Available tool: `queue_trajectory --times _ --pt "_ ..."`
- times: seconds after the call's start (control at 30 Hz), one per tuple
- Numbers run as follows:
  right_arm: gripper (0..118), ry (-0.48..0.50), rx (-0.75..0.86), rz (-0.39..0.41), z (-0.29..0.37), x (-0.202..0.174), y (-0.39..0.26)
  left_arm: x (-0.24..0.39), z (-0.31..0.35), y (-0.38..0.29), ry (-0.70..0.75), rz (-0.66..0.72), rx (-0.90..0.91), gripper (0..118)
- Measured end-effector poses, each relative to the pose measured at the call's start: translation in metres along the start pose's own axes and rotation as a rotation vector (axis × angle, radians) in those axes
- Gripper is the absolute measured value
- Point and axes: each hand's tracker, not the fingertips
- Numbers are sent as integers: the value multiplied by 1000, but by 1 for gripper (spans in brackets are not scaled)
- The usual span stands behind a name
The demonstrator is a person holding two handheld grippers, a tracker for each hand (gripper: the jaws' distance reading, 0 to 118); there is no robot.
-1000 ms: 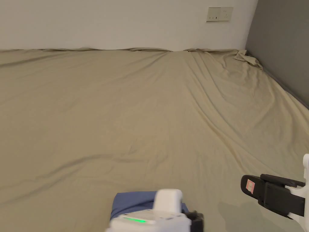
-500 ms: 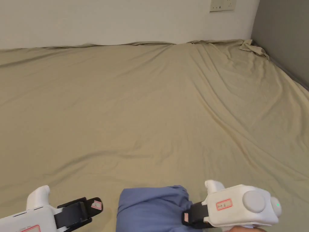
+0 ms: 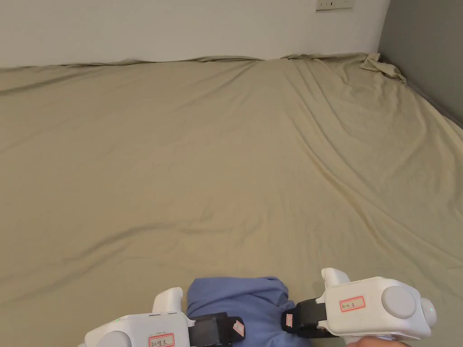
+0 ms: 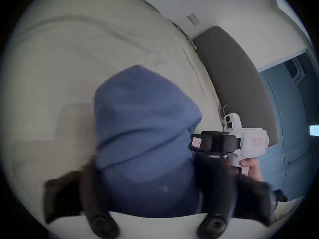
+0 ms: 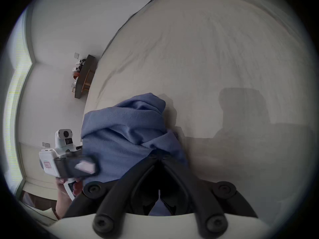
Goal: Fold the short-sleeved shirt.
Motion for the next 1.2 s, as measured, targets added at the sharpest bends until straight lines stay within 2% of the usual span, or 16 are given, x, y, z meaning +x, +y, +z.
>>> queue_trajectory --times 0.03,0.07,0.2,0.33,0.43,0.63,0.7,0.83,0.93,0.97,1.0,1.03,1.07,1.2 --pt "2 6 7 -9 1 2 -1 -1 1 3 -3 2 -13 56" --pt "2 24 10 -26 2 4 -1 -4 3 5 -21 30 -43 52" --pt "2 103 28 -58 11 2 -5 -12 21 10 -106 90 -39 50" --pt "2 237 138 24 45 -21 -12 -31 70 21 -202 170 30 49" --pt "2 296 179 53 75 -35 -16 -59 138 35 -166 144 82 49" --pt "2 280 236 61 106 -46 -28 -160 271 58 68 221 142 49" --pt "2 275 251 29 110 -43 -35 -191 303 65 240 242 156 49" --pt "2 252 265 -12 117 -40 -46 -238 336 69 315 295 126 49" --pt "2 220 261 -16 122 -40 -51 -256 325 56 457 345 46 49" --pt "2 207 259 -12 123 -42 -53 -261 317 53 563 382 43 64" --pt "2 178 261 -5 125 -45 -54 -260 310 50 694 376 50 96" --pt "2 140 268 6 128 -44 -54 -257 304 47 786 341 65 118" --pt "2 107 278 25 131 -48 -55 -262 314 42 813 283 188 118" --pt "2 -82 313 118 146 -61 -50 -213 342 52 697 283 252 118"
